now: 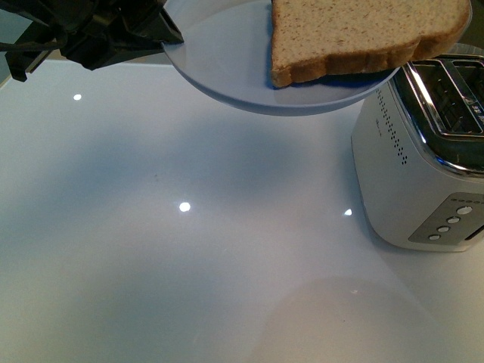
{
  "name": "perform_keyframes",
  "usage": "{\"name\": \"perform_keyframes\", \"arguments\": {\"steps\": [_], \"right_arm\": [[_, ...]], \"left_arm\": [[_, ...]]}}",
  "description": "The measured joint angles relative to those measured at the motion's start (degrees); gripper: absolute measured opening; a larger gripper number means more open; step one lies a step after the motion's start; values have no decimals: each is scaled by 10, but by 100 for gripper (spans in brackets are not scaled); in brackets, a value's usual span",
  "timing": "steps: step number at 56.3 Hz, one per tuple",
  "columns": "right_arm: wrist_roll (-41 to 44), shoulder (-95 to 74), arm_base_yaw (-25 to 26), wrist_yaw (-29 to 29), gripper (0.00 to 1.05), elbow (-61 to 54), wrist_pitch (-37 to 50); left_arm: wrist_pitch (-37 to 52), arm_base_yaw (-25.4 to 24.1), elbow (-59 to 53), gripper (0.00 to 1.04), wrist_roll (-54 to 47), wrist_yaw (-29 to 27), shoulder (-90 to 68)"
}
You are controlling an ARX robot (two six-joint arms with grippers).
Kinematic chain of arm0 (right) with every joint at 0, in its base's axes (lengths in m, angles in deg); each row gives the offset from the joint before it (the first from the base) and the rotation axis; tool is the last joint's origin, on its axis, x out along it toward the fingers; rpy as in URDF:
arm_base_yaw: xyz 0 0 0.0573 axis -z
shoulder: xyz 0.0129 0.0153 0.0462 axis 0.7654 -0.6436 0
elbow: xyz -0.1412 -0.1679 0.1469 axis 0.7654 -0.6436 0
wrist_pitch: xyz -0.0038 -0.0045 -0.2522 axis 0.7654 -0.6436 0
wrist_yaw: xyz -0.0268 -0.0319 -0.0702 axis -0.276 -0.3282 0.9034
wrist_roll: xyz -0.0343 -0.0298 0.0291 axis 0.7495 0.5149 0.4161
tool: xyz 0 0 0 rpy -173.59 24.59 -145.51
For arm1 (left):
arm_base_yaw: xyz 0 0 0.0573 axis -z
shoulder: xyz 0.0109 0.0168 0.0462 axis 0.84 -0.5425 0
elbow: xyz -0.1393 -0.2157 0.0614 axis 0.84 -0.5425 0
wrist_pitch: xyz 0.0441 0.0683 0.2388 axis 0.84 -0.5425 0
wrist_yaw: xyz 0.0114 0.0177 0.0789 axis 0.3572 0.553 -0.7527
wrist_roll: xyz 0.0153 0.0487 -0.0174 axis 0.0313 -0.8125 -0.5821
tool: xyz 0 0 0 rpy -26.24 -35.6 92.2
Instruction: Left arm holds plate, right arm toasts bread
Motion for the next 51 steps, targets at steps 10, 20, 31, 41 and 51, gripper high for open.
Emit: {"name": "perform_keyframes", "arguments": {"steps": [10, 20, 31, 41, 51], "right_arm": [[-76, -145, -24, -28, 96, 61, 107], [-161, -267, -47, -51, 96, 117, 187], [-202, -351, -59, -45, 96, 153, 221], [-215, -393, -71, -44, 96, 172, 242], [-229, -413, -77, -38, 90, 186, 253]], "left_arm": [[-3, 0, 0, 3, 1, 5, 0], [-5, 0, 1, 3, 4, 9, 1], [-7, 0, 3, 3, 7, 12, 2], [-7, 0, 3, 3, 7, 16, 2], [-10, 0, 4, 3, 10, 18, 2]]}}
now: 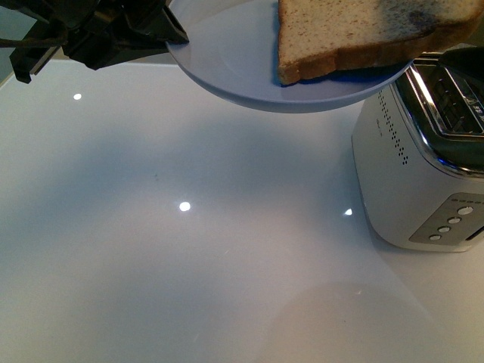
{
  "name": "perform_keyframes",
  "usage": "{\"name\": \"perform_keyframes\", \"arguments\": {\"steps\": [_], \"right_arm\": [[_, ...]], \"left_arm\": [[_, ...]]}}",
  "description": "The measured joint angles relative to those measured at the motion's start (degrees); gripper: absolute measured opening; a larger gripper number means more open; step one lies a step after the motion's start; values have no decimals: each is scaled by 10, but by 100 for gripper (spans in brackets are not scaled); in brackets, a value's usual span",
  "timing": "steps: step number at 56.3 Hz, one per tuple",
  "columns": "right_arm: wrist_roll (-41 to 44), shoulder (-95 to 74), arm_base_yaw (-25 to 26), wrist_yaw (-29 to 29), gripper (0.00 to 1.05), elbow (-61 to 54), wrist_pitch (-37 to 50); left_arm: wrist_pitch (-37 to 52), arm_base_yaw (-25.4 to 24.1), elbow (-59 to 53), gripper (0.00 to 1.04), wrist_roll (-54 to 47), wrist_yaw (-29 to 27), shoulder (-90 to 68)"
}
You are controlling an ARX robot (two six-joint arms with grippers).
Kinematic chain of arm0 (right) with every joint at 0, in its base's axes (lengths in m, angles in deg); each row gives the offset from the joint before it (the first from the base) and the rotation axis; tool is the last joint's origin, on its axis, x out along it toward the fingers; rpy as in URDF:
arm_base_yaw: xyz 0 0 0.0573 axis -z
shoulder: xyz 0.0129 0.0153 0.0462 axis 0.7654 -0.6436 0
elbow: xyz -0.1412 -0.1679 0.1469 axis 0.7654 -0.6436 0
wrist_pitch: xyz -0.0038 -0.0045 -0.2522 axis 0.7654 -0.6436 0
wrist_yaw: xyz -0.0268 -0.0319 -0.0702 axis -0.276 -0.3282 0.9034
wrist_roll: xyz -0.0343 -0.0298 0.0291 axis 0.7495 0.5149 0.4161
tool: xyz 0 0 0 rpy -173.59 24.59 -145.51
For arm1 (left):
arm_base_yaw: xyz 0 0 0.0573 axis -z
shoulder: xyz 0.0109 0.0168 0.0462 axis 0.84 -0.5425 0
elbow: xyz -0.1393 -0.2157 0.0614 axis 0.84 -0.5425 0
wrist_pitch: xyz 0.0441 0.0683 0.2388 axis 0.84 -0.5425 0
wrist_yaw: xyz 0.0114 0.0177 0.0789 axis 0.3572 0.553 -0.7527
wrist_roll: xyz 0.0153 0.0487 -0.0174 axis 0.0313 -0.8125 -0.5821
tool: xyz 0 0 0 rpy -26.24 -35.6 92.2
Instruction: Left arm holds plate, right arm toasts bread
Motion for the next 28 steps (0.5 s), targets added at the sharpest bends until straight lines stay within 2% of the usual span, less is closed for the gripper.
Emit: {"name": "perform_keyframes", "arguments": {"steps": [16, 28], "right_arm": [[-4, -9, -4, 11, 49, 6, 0], [-6, -8, -2, 10, 9, 10, -1]], "left_arm": [[0, 0, 0, 3, 5, 7, 0], [0, 0, 0, 3, 7, 6, 0]]}}
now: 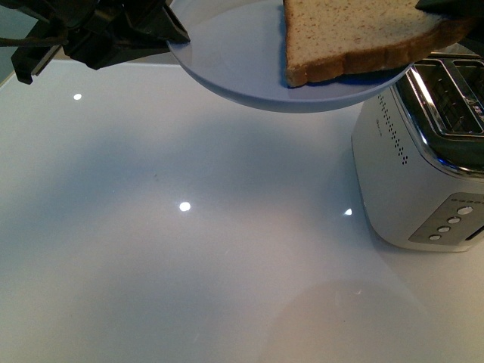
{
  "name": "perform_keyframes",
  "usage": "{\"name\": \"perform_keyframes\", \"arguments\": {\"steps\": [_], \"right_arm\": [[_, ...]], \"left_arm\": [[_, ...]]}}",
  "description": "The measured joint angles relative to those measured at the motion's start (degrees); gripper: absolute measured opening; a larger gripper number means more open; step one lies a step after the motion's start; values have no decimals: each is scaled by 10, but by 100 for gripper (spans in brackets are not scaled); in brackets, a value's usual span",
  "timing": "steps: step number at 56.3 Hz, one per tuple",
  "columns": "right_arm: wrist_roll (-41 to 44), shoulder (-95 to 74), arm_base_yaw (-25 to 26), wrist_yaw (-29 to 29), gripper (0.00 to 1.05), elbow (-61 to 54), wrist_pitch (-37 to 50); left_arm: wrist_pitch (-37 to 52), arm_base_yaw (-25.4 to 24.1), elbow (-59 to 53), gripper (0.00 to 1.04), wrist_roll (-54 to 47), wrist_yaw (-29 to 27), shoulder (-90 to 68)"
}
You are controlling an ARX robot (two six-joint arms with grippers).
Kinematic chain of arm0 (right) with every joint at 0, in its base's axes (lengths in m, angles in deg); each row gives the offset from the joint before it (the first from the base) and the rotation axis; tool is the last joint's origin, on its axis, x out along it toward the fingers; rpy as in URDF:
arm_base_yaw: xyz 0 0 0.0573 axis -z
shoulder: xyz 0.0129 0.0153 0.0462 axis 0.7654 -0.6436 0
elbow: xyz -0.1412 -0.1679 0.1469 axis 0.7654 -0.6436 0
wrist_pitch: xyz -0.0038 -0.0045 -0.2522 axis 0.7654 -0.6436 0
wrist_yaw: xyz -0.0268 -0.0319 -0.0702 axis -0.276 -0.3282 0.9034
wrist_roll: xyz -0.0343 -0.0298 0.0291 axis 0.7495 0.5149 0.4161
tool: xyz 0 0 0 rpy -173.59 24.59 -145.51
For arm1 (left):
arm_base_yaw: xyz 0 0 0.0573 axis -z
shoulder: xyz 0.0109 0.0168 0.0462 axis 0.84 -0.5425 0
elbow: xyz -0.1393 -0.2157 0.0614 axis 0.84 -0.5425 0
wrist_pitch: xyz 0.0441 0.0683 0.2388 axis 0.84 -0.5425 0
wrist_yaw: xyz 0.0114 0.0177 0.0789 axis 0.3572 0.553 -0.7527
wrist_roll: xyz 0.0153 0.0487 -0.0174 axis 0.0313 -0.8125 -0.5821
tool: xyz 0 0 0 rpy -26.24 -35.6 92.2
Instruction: Left arm holds plate, right arm toasts bread
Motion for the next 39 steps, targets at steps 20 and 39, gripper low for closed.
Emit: {"name": "perform_keyframes", "arguments": {"steps": [20, 39], "right_arm": [[2, 60, 14, -24, 3, 36, -14], [170, 106, 125, 88, 3, 149, -99]], "left_arm": [[0, 2, 0, 3, 3, 0, 0], [0, 2, 0, 3, 4, 0, 2]]}}
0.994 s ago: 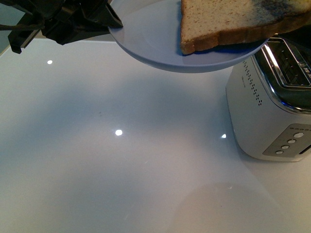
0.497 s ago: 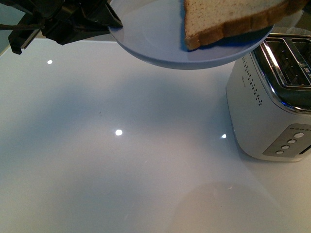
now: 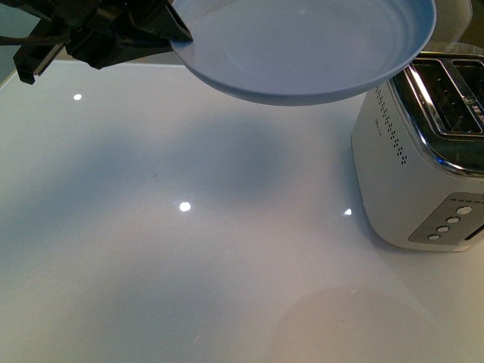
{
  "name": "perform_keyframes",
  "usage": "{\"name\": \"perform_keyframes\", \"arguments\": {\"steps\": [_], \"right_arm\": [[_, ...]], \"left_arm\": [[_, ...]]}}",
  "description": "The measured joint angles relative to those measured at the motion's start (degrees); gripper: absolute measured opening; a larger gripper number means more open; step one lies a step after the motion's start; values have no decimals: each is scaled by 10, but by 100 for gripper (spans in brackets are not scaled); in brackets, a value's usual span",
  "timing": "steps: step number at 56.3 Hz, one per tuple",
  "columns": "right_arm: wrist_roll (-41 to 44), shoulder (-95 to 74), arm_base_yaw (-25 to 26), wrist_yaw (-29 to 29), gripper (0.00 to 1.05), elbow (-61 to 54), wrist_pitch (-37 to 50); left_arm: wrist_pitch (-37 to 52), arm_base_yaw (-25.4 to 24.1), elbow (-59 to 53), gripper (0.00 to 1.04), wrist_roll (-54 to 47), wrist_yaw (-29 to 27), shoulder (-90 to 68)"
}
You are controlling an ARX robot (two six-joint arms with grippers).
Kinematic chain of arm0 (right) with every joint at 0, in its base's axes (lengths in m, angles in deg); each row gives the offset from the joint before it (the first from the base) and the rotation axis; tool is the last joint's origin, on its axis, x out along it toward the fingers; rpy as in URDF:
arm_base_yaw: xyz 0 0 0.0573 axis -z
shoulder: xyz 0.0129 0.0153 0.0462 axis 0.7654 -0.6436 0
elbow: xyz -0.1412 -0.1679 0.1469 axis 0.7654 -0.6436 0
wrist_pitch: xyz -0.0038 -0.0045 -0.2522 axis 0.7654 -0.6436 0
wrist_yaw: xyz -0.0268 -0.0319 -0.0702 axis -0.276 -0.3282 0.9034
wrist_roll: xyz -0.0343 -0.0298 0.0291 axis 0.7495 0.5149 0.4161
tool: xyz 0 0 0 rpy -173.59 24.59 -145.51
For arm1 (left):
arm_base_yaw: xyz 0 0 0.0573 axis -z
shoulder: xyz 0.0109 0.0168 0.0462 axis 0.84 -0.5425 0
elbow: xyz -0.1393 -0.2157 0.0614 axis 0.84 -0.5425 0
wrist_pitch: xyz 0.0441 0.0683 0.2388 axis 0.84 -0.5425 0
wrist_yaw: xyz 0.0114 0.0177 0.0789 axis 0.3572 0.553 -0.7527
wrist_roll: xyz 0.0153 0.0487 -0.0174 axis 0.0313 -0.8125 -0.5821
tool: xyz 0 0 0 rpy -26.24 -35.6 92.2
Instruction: Left arm holds plate, right arm toasts bread
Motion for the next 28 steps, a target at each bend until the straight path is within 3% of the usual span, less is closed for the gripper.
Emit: {"name": "perform_keyframes", "arguments": {"steps": [16, 28], "right_arm": [[288, -64, -38, 97, 3, -62, 21], [333, -93, -60, 118, 3, -98, 17]], "left_arm": [[0, 0, -6, 3, 0, 0, 3], [0, -1, -7, 3, 0, 1, 4]]}}
